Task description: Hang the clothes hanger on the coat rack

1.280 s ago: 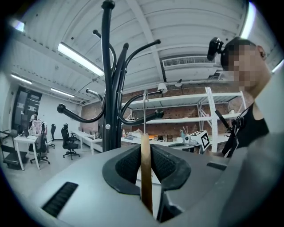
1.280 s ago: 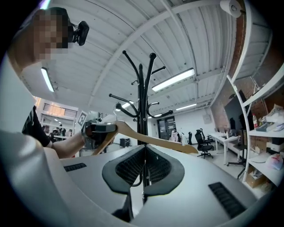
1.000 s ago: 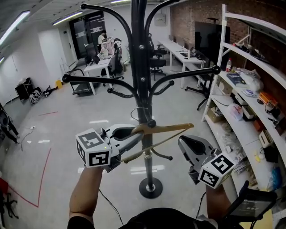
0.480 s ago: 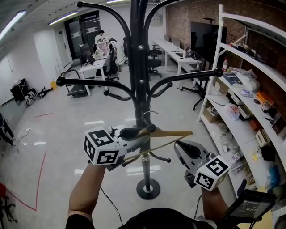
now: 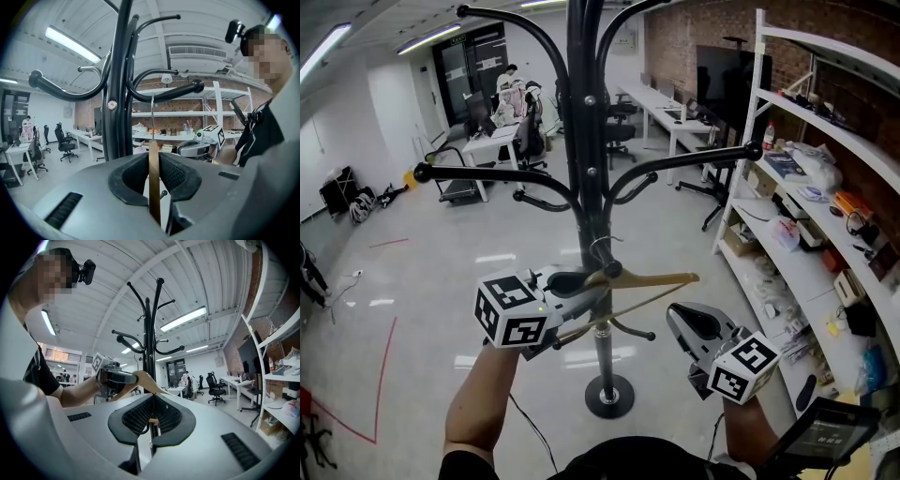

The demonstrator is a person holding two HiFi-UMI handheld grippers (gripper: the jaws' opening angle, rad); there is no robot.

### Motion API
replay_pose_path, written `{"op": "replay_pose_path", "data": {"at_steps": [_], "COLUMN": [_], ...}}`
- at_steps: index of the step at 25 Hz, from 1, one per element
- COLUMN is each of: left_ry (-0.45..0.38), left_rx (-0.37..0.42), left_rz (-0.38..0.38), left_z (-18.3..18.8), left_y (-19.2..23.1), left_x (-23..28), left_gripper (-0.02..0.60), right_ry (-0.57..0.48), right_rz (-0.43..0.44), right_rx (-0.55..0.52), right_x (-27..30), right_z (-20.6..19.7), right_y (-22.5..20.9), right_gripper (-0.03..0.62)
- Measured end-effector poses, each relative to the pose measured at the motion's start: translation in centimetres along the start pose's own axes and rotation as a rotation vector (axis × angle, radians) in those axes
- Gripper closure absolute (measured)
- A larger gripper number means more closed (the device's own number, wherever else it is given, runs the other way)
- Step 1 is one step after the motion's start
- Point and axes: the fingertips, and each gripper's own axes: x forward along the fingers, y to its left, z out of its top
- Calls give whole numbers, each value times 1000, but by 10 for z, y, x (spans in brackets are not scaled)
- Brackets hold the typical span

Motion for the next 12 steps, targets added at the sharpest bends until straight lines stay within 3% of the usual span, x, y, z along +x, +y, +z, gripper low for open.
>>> {"op": "replay_pose_path", "data": {"at_steps": [12], "left_ry": [-41], "left_rx": [1], "left_rz": [31], "left_z": [-5], "left_y": [7], "left_x": [-2], "left_gripper": [529], "right_ry": [25], "right_rz": [14], "right_rx": [14], "right_x": [-9], "right_z": [-10], "right_y": [-1], "right_gripper": [586]}}
